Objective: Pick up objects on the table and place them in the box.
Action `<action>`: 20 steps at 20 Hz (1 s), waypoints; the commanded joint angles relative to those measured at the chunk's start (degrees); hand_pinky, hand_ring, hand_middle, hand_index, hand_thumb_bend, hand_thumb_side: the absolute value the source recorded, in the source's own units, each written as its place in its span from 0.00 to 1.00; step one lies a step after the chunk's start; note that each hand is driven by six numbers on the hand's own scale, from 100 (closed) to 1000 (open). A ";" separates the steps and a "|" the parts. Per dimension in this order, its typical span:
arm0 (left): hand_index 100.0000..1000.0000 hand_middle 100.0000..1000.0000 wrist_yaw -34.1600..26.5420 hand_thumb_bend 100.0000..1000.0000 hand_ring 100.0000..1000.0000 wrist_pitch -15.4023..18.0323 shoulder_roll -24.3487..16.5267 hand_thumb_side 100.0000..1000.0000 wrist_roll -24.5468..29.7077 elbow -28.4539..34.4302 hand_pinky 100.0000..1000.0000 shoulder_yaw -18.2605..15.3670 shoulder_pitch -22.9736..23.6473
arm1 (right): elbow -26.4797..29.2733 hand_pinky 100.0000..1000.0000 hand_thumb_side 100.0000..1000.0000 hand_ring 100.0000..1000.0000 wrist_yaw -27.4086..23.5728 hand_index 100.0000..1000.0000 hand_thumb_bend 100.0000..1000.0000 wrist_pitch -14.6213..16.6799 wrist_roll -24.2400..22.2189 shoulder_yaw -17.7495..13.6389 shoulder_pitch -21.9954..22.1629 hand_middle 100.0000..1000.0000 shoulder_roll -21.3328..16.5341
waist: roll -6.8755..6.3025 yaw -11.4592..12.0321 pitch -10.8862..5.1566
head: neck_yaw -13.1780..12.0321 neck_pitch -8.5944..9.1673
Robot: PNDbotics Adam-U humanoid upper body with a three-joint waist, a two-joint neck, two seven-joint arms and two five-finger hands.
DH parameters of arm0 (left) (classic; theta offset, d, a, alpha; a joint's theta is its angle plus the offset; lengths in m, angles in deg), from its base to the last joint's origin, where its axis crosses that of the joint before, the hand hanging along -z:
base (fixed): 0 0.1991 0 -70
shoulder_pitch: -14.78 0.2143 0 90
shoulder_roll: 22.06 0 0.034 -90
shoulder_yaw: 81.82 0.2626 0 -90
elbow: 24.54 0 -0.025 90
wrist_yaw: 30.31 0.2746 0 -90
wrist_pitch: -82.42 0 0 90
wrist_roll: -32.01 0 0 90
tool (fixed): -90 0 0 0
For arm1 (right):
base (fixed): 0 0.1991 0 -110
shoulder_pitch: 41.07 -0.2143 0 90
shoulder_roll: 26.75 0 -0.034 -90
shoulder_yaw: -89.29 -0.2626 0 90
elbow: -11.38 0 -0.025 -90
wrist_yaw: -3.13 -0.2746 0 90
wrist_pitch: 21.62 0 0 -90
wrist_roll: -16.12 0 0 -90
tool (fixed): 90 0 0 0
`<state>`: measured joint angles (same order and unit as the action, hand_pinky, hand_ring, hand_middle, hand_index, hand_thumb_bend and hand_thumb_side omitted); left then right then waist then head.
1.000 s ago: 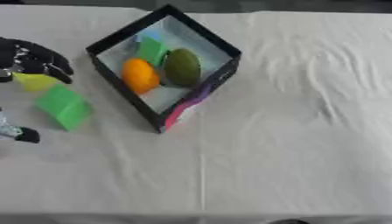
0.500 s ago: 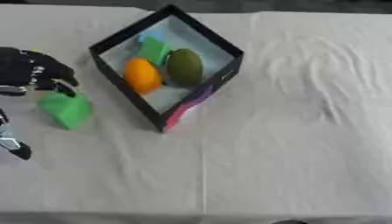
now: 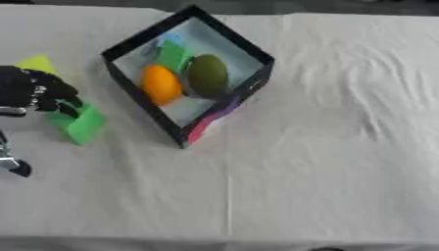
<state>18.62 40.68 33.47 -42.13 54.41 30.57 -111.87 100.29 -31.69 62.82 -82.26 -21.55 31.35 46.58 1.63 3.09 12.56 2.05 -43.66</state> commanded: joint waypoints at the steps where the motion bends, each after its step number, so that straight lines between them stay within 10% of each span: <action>1: 0.87 0.83 -2.37 0.69 0.92 3.71 -1.04 0.44 3.32 0.19 0.92 -1.80 -1.16 | 0.12 1.00 0.63 0.68 0.48 0.87 0.00 0.08 -0.33 -0.73 -0.40 0.65 -1.50 | -0.61 0.02 -1.03 | -0.16 0.57; 20: 0.85 0.82 -18.20 0.60 0.91 3.71 1.64 0.38 17.23 -3.89 0.91 -6.62 -6.30 | -0.63 1.00 0.64 0.68 1.32 0.87 0.00 0.10 -0.96 -0.88 -0.82 0.65 -1.05 | -0.33 -0.56 0.04 | 0.09 1.54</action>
<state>0.69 34.24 36.14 -35.70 50.62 25.14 -116.96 99.29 -30.67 62.81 -82.98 -21.72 31.25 46.92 1.63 2.59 12.70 2.12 -42.93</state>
